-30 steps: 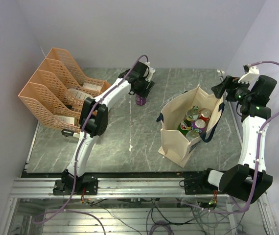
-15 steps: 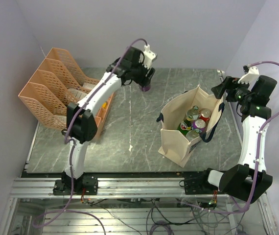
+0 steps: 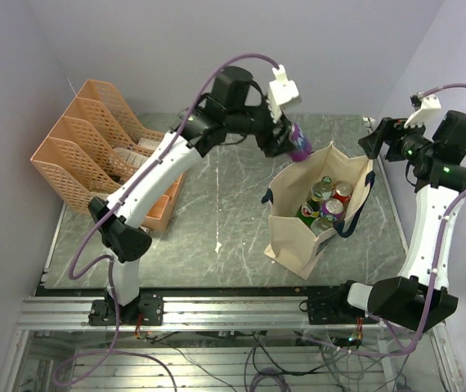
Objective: Place the beverage into the canvas bag
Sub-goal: Place the drink in the canvas bag.
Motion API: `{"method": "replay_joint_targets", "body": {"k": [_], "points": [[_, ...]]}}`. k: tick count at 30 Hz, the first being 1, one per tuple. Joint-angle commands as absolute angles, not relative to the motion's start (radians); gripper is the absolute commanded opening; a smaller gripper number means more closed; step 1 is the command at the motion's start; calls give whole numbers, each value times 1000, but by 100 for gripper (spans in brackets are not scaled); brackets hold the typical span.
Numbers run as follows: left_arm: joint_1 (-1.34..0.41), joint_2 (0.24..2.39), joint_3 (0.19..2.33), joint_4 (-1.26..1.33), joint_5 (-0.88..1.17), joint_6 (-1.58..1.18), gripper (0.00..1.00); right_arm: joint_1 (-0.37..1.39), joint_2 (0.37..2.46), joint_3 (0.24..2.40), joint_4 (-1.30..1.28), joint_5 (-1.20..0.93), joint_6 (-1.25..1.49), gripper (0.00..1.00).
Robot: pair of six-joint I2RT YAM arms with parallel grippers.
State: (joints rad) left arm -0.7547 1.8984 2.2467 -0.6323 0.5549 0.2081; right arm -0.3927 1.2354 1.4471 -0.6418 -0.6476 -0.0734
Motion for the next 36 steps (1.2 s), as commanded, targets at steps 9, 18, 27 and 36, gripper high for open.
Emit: {"method": "replay_joint_targets", "body": {"k": [9, 18, 27, 36], "points": [[-970, 1996, 2374, -779, 775, 326, 7, -393, 1222, 1490, -803, -716, -99, 80], [-996, 2090, 2423, -814, 700, 336, 7, -393, 1131, 1488, -864, -710, -85, 80], [-1039, 2179, 2434, -834, 652, 317, 7, -392, 1087, 1577, -991, -685, -160, 80], [-1104, 2198, 2432, -1001, 600, 417, 7, -393, 1046, 1539, -1012, -677, -167, 82]]}}
